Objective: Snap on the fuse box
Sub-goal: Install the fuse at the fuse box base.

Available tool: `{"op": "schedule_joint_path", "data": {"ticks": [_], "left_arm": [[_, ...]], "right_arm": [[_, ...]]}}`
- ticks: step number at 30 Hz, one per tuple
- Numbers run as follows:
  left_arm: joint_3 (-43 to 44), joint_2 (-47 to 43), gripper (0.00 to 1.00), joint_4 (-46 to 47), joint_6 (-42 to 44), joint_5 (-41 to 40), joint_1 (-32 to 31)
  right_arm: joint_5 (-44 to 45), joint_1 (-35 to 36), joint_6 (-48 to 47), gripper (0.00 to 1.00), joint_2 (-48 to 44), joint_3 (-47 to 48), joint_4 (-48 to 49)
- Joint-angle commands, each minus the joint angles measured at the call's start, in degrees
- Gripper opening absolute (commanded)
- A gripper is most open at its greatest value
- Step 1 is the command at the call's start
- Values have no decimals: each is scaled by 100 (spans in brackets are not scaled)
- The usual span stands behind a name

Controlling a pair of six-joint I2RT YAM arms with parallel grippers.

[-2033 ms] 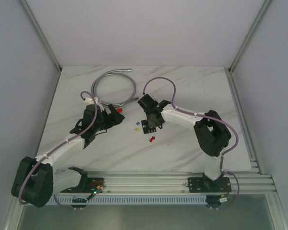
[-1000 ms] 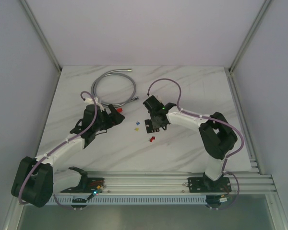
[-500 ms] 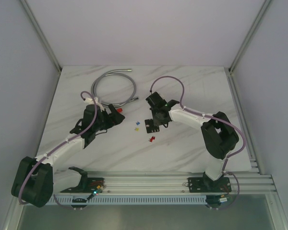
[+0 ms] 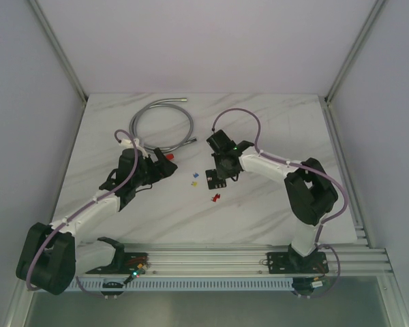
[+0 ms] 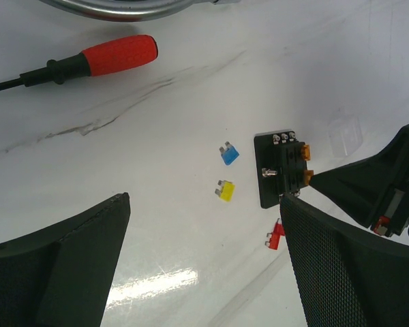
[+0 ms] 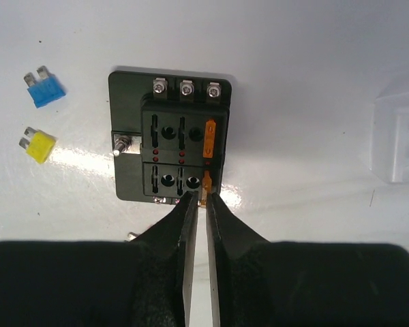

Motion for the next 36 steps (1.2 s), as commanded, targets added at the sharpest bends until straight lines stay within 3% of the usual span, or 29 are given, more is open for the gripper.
{"op": "schedule_joint_path", "data": {"ticks": [1, 18, 36], "left_arm": [[175, -21, 100, -102, 36, 69, 25], [169, -17, 100, -124, 40, 51, 26], [152, -24, 100, -133, 35, 46, 24]], "right_arm": [[-22, 1, -2, 16, 180, 254, -189], [186, 29, -10, 2, 744, 482, -655], [147, 453, -122, 0, 1664, 499, -865]]}}
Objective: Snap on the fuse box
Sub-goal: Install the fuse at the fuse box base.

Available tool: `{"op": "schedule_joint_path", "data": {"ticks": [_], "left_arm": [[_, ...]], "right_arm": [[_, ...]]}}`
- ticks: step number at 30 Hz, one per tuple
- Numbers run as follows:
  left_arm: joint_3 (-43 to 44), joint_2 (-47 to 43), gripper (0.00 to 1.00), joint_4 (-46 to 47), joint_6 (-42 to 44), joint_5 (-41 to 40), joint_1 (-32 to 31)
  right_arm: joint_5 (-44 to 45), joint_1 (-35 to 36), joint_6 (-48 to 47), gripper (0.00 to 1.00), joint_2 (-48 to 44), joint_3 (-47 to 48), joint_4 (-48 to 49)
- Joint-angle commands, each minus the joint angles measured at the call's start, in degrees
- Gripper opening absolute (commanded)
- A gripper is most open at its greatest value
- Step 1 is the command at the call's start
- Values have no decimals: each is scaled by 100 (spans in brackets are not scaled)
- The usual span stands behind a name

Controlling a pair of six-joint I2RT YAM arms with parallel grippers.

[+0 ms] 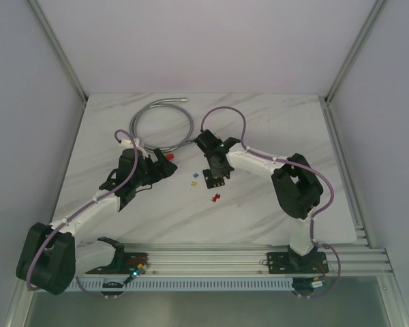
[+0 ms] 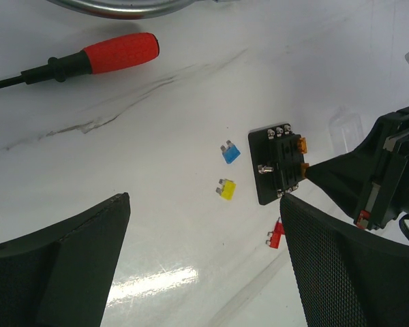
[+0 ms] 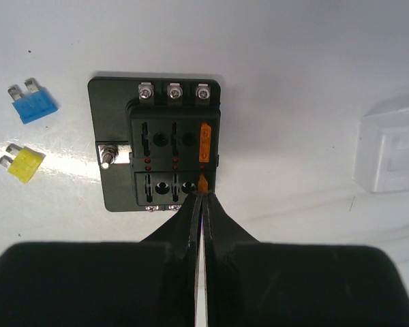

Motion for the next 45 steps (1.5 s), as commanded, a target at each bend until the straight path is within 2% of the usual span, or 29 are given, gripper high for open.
{"op": "schedule_joint_path", "data": {"ticks": [1, 8, 16, 28, 35, 40, 45], "left_arm": [[142, -30, 100, -94, 44, 53, 23], [122, -71, 100, -94, 41, 51, 30], [131, -74, 100, -93, 38, 67, 27], [207, -317, 100, -239, 73, 258, 26], [346, -401, 100, -486, 159, 285, 30], [328, -404, 100, -549, 138, 349, 25], [312, -340, 100, -571, 127, 497, 26]], "right_arm": [[-427, 141, 108, 0, 897, -477, -94], [-501, -38, 160, 0, 1105, -895, 84], [-691, -62, 59, 0, 1517, -835, 67], [26, -105, -127, 2, -131, -444, 115], [-297, -90, -341, 14, -948, -341, 540], [-585, 25, -363, 23, -1514, -818, 718], [-666, 281, -277, 28, -1658, -1422, 874]]}}
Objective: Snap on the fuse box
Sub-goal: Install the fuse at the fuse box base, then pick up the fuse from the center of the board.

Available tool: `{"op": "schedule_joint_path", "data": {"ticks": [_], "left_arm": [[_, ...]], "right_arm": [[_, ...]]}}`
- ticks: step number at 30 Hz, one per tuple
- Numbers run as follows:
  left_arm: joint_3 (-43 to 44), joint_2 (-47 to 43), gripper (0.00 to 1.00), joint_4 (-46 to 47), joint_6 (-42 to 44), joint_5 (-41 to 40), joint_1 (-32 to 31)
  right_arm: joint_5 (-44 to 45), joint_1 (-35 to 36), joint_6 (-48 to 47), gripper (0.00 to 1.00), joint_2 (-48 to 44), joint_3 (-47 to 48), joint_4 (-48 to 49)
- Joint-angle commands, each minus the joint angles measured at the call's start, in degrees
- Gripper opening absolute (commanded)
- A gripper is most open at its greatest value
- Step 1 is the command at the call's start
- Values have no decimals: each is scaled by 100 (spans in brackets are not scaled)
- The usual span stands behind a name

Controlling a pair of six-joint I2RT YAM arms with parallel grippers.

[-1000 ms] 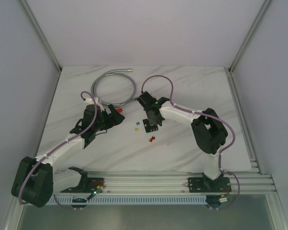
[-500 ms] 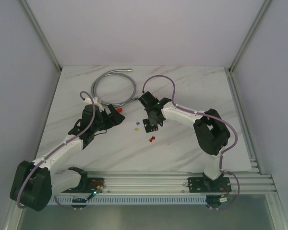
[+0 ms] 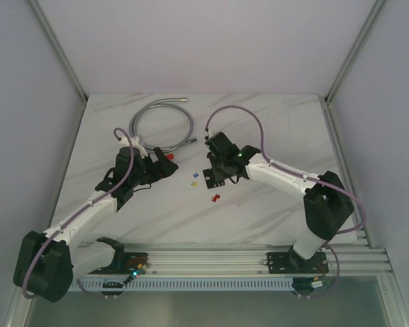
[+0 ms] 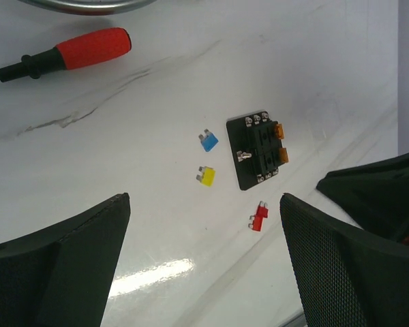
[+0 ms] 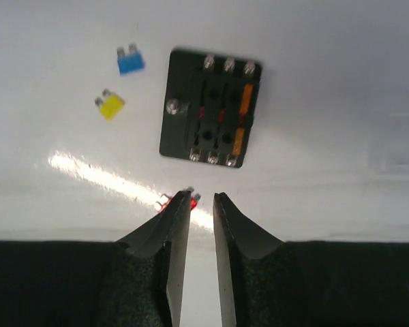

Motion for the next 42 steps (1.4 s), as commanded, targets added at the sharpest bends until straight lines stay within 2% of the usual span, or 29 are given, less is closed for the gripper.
{"op": "schedule_joint_path", "data": {"ticks": [1, 9, 11, 13, 20, 42], "left_arm": [[100, -1, 100, -123, 58, 236, 26], [66, 132, 100, -134, 14, 370, 25], [67, 165, 100, -123, -2, 386, 26], [64, 191, 100, -124, -12, 378, 24], [62, 210, 100, -127, -24, 364, 17], [85, 255, 100, -121, -87, 383, 0]], "right_arm": [[-199, 264, -3, 29, 38, -602, 136], [-67, 508, 12, 30, 283, -861, 392], [-46, 562, 161, 32, 386, -802, 402], [121, 644, 432, 38, 501, -758, 385], [623, 716, 1134, 40, 798, -706, 356], [784, 512, 1354, 43, 327, -1328, 137]]}}
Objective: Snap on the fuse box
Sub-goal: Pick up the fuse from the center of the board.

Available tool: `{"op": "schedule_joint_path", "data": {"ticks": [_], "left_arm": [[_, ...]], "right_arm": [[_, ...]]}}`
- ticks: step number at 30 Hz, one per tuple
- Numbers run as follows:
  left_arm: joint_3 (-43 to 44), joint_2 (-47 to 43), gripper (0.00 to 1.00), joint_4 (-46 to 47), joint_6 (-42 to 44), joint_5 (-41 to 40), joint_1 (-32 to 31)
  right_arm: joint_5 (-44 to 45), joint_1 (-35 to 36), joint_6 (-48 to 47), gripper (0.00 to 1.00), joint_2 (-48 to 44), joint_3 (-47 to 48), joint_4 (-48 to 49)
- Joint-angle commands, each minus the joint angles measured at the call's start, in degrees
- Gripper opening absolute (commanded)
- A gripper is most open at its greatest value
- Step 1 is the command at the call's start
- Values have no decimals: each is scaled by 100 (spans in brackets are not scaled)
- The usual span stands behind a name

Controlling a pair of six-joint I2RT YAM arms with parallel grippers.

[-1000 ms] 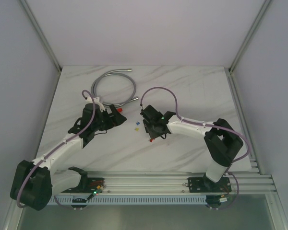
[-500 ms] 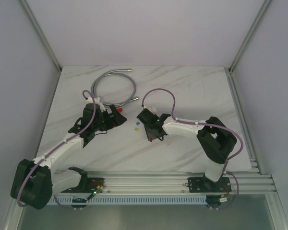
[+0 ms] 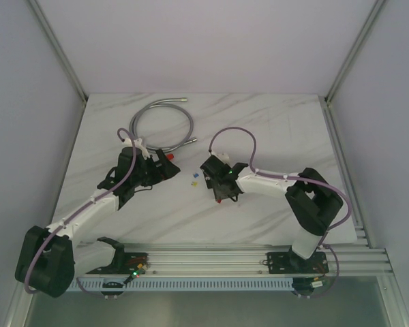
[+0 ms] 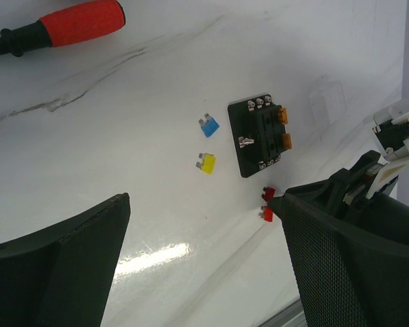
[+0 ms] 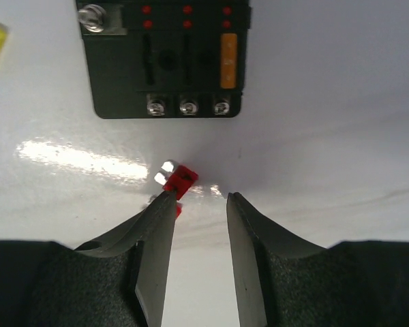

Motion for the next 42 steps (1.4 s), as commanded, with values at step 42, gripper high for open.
{"op": "schedule_joint_path", "data": {"ticks": [42], "left_arm": [[97, 101, 100, -68, -39, 102, -55]], "right_arm": [[-1482, -379, -2658, 42, -19, -286, 943]]}}
